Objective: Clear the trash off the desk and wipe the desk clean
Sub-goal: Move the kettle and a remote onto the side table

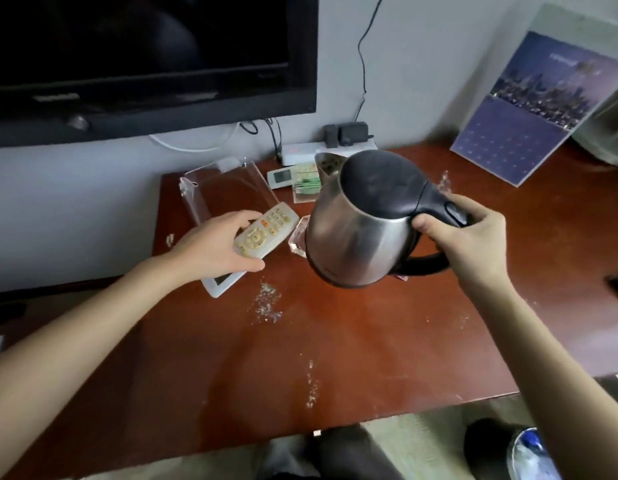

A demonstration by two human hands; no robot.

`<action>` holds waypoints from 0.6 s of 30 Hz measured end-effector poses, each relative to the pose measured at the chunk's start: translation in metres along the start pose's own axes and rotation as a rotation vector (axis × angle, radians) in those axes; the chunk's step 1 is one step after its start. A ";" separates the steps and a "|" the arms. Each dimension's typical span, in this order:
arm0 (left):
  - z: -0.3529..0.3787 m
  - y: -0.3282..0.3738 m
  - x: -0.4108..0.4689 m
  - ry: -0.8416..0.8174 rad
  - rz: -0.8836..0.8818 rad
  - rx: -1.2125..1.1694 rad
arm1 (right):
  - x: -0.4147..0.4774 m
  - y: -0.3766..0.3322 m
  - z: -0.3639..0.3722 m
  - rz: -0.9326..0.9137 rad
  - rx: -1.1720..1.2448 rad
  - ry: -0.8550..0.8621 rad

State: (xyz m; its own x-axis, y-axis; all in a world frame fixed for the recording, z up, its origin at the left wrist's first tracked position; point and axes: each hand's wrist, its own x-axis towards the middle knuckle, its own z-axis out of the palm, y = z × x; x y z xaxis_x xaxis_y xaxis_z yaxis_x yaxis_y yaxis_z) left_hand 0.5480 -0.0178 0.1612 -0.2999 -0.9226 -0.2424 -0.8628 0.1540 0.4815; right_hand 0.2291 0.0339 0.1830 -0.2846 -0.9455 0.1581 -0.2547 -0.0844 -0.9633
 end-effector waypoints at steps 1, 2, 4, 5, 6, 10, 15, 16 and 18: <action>-0.001 -0.011 -0.008 0.009 -0.025 -0.002 | -0.002 -0.002 0.010 -0.017 -0.001 -0.029; -0.001 -0.022 -0.018 0.023 -0.056 -0.011 | -0.005 -0.004 0.021 -0.026 -0.002 -0.053; -0.004 -0.044 -0.034 0.058 -0.104 -0.020 | -0.010 -0.005 0.043 -0.037 0.009 -0.070; -0.005 -0.053 -0.043 0.067 -0.128 -0.019 | -0.013 -0.005 0.053 -0.027 0.017 -0.078; -0.006 -0.061 -0.051 0.076 -0.154 -0.017 | -0.019 -0.007 0.064 -0.020 0.022 -0.084; -0.009 -0.101 -0.082 0.101 -0.216 0.003 | -0.042 -0.018 0.105 -0.003 0.060 -0.096; -0.014 -0.158 -0.106 0.079 -0.194 -0.056 | -0.084 -0.035 0.160 0.006 0.008 -0.115; -0.017 -0.172 -0.110 0.068 -0.177 -0.060 | -0.094 -0.039 0.174 -0.001 -0.003 -0.109; -0.024 -0.202 -0.120 0.064 -0.137 -0.061 | -0.117 -0.046 0.204 -0.012 -0.001 -0.093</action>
State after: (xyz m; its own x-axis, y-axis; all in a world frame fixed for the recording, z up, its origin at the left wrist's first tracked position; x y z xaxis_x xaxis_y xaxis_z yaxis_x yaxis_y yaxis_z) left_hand 0.7675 0.0537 0.1133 -0.1530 -0.9544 -0.2563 -0.8668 0.0051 0.4987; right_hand 0.4625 0.0845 0.1649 -0.1939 -0.9696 0.1491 -0.2589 -0.0960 -0.9611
